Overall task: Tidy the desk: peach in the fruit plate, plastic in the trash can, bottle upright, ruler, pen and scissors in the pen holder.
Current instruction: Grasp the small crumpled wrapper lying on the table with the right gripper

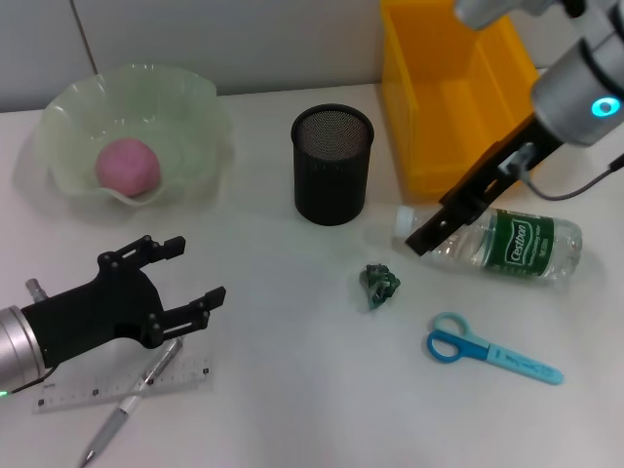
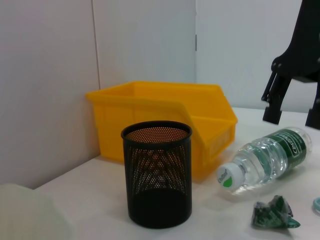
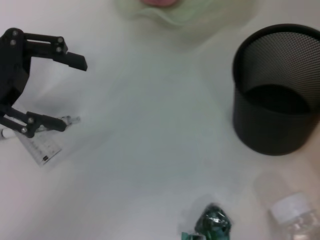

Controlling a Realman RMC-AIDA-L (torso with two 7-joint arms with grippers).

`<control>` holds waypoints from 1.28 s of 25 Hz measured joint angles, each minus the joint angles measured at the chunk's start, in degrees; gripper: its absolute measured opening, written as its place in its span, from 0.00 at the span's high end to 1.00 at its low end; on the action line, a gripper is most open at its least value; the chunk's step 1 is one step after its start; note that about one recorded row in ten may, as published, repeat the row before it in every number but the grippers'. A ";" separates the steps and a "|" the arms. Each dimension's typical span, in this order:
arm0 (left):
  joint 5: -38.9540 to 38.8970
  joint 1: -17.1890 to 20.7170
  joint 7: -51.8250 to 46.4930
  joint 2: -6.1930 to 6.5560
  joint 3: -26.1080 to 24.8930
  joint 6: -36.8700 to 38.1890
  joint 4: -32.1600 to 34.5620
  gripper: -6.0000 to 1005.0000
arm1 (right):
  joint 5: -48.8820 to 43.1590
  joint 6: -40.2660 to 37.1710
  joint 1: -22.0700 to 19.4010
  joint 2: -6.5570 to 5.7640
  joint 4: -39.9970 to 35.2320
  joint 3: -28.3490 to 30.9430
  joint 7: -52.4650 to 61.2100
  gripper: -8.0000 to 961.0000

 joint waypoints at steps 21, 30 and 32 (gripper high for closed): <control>0.00 -0.51 0.36 -0.13 1.01 0.14 -0.76 0.18 | 2.56 19.01 3.49 0.68 19.71 -11.77 1.47 0.12; 0.00 -0.49 0.41 -0.13 1.28 0.14 -0.76 0.18 | 3.40 20.86 4.13 0.76 22.39 -12.61 1.52 0.14; 0.00 -0.49 0.42 -0.13 1.33 0.14 -0.76 0.18 | 3.68 21.09 4.19 0.80 22.64 -12.90 1.53 0.15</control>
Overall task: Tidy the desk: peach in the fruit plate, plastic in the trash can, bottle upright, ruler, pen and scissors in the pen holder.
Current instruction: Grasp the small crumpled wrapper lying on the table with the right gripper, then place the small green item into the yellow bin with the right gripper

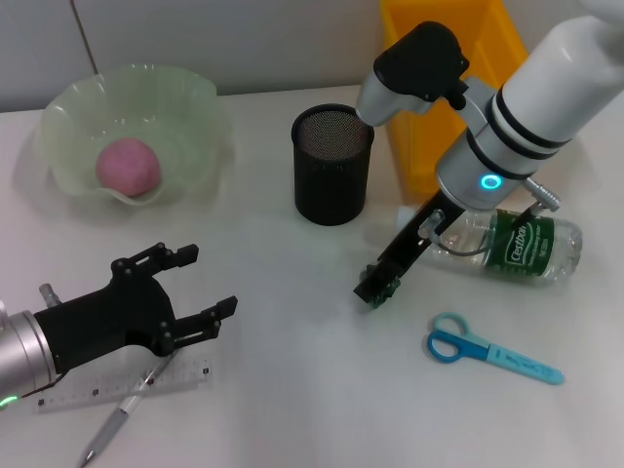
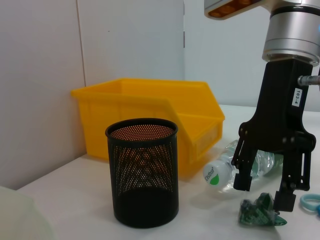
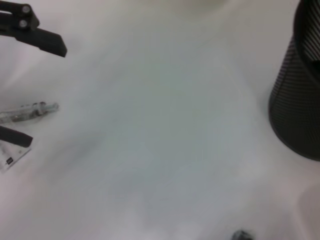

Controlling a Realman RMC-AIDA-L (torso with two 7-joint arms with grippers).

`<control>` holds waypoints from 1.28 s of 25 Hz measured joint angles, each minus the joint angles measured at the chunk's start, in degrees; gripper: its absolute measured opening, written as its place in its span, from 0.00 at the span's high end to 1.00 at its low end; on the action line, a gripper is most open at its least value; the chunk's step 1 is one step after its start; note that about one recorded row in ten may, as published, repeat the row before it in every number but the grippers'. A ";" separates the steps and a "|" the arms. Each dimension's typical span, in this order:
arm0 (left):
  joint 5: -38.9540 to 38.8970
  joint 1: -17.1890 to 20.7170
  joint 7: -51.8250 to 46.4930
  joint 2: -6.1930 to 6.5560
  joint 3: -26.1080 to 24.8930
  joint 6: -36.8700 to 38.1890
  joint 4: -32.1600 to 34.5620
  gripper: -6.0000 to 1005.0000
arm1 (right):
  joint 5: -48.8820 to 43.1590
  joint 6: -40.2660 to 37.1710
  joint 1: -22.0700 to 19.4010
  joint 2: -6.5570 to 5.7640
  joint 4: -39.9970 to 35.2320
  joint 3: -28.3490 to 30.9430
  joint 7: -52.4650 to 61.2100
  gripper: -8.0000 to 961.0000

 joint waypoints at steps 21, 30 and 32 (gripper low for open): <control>0.00 -0.30 0.00 0.09 0.27 0.08 0.00 0.18 | 0.76 2.51 1.79 -0.12 3.88 -2.13 0.92 0.48; 0.00 -0.40 0.00 0.24 0.34 -0.06 0.01 0.18 | 0.97 1.23 0.43 -0.28 0.18 -1.48 2.21 0.70; 0.00 -0.56 0.00 0.26 0.35 -0.02 0.03 0.18 | 0.98 -0.28 -0.88 -0.38 -3.76 -1.24 3.07 0.71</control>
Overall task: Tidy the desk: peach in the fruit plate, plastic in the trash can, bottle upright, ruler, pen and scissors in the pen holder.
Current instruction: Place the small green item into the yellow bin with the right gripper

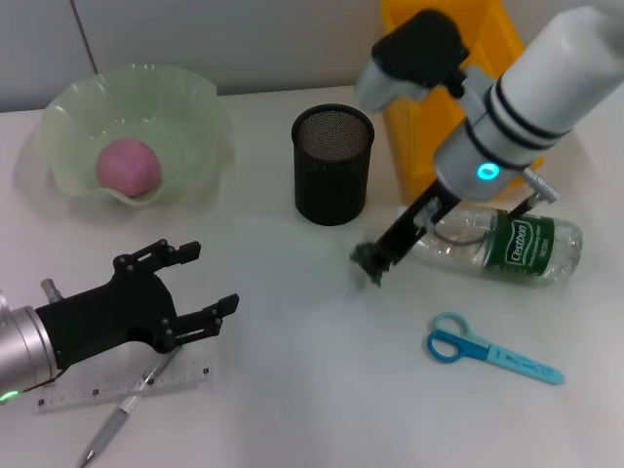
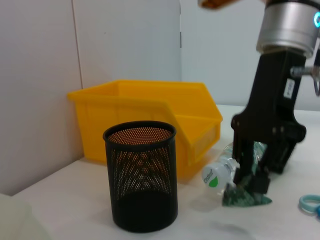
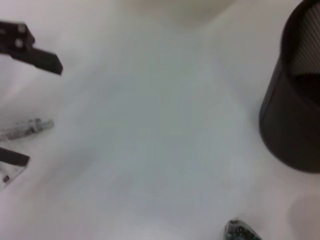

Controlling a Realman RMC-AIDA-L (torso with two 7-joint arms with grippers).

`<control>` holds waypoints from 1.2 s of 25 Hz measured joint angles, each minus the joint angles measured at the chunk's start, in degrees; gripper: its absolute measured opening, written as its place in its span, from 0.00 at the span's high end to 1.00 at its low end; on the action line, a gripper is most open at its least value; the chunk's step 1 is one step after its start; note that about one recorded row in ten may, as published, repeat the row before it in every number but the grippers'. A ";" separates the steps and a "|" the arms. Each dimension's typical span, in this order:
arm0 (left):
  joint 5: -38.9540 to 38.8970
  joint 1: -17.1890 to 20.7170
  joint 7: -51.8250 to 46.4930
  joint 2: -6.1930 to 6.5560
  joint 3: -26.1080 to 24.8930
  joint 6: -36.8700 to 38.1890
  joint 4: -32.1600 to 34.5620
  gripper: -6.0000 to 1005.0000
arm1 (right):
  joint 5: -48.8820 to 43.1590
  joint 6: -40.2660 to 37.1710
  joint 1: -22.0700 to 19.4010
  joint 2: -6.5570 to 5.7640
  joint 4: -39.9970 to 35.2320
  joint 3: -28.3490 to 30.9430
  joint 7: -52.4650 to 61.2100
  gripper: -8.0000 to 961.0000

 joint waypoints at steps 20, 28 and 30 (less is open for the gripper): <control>0.09 -1.20 0.51 -0.17 0.01 -0.10 0.01 0.18 | -8.65 7.09 -13.45 -0.64 -31.98 12.43 3.90 0.71; 0.09 -1.20 0.52 -0.17 -0.21 0.05 -0.02 0.18 | -15.67 14.51 -11.13 -0.52 -22.07 13.22 4.32 0.67; 0.09 -1.20 0.54 -0.17 -0.30 0.06 -0.02 0.18 | -15.93 15.67 -10.79 -0.37 -20.61 13.24 4.33 0.62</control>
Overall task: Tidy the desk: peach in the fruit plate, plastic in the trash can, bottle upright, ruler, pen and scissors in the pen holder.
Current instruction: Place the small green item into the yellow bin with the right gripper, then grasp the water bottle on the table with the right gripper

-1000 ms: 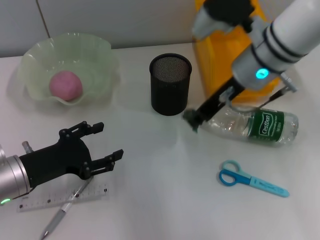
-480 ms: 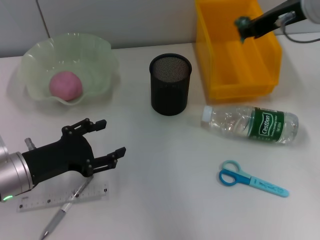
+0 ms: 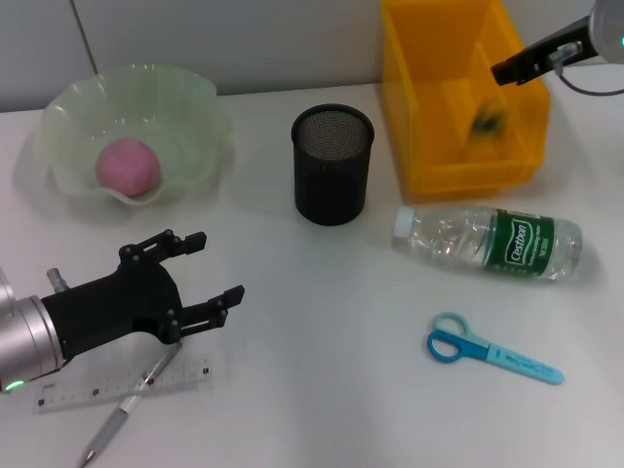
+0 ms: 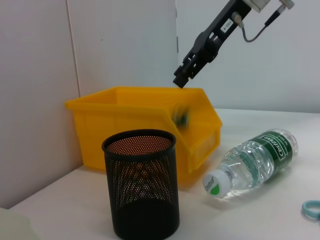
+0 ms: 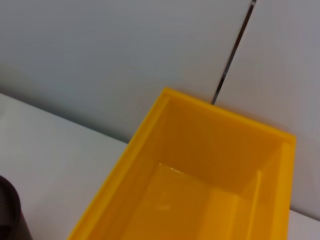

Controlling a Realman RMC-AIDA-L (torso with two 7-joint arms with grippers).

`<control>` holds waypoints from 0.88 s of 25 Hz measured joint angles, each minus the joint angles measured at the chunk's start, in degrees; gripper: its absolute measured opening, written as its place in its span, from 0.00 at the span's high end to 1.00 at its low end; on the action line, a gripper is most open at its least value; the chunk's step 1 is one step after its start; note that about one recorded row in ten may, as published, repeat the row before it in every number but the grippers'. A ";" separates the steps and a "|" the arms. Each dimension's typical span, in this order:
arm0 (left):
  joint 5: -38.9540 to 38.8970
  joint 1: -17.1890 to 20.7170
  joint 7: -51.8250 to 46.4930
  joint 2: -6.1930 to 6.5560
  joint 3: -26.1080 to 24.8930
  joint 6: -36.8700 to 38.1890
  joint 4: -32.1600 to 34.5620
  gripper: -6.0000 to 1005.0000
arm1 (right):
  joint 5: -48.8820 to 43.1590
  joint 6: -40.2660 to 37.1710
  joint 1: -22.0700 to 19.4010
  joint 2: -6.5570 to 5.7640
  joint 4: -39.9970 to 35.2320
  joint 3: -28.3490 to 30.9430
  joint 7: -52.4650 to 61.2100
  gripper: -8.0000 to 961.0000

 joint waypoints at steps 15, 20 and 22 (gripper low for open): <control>-0.01 0.06 0.08 0.00 -0.03 0.00 0.00 0.18 | 5.31 -12.91 -0.88 -0.50 -9.71 1.37 -0.22 0.20; -0.01 0.09 0.08 -0.04 0.15 -0.13 0.00 0.18 | 11.00 -29.69 0.15 -2.05 -16.35 2.11 -1.43 0.13; -0.01 0.07 0.08 -0.08 0.17 -0.18 0.00 0.18 | 11.39 -34.28 0.61 -2.09 -16.61 1.63 -3.77 0.12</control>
